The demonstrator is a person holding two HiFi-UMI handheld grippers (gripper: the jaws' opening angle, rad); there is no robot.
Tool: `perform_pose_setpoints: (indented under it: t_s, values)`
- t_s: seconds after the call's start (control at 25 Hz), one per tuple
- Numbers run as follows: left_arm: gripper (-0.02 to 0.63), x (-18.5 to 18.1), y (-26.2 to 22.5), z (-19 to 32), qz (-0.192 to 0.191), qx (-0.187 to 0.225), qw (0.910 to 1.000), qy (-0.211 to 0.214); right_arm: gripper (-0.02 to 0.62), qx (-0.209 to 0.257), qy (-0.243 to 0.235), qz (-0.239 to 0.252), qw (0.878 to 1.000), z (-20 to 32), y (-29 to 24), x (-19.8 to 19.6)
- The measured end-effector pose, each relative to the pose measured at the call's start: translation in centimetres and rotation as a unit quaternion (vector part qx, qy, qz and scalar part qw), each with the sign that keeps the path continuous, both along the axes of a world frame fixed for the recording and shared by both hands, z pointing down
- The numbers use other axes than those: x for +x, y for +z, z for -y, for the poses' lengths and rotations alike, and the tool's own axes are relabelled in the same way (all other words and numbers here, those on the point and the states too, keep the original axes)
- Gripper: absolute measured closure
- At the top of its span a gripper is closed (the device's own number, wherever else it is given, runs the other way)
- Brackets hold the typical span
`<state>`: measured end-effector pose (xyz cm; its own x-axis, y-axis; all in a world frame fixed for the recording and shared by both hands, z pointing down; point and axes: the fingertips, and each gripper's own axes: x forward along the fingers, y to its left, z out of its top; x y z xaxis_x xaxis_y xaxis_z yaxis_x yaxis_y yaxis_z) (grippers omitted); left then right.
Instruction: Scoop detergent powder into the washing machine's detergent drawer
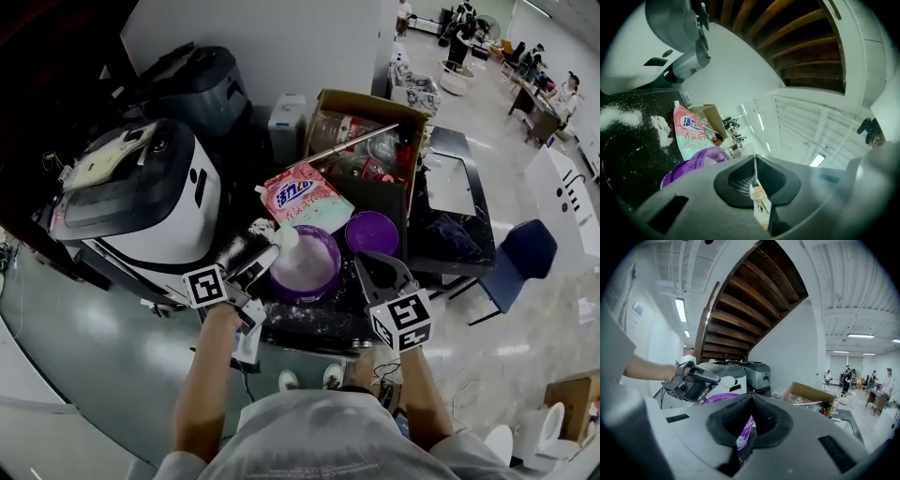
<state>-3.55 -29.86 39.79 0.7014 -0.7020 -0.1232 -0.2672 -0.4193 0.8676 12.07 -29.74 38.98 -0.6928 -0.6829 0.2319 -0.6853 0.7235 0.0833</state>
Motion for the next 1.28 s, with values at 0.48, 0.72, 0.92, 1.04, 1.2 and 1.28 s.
perform_pose_setpoints:
  t_s: [0.48,0.72,0.92,1.04,1.2,1.28]
  values:
    - [0.591,-2.3,-0.8,-3.2,-0.025,-0.003,0.9962,-0.083,0.589,0.004,-0.016,0.016,1.0,-0.8,0.4,0.7]
    - [0.591,-5.0,-1.5,-6.7,-0.054,0.004,0.9942,-0.094,0.589,0.01,-0.015,0.021,1.0,-3.0,0.0,-1.5]
    - [0.591,-9.2,-1.8,-9.6,-0.062,0.021,0.9943,-0.084,0.589,0.021,0.0,0.019,1.0,-5.6,-0.1,-4.9]
    - [0.591,-12.2,-1.4,-11.3,-0.063,0.02,0.9953,-0.071,0.589,0.019,0.024,0.019,0.999,-7.3,0.1,-7.3]
    - [0.591,-16.3,-0.2,-13.2,-0.066,0.003,0.9965,-0.05,0.589,0.016,0.045,0.019,0.999,-10.1,0.5,-11.2]
    - [0.591,-17.9,0.7,-14.0,-0.057,-0.001,0.9975,-0.041,0.589,0.012,0.056,0.021,0.998,-11.3,1.0,-12.8]
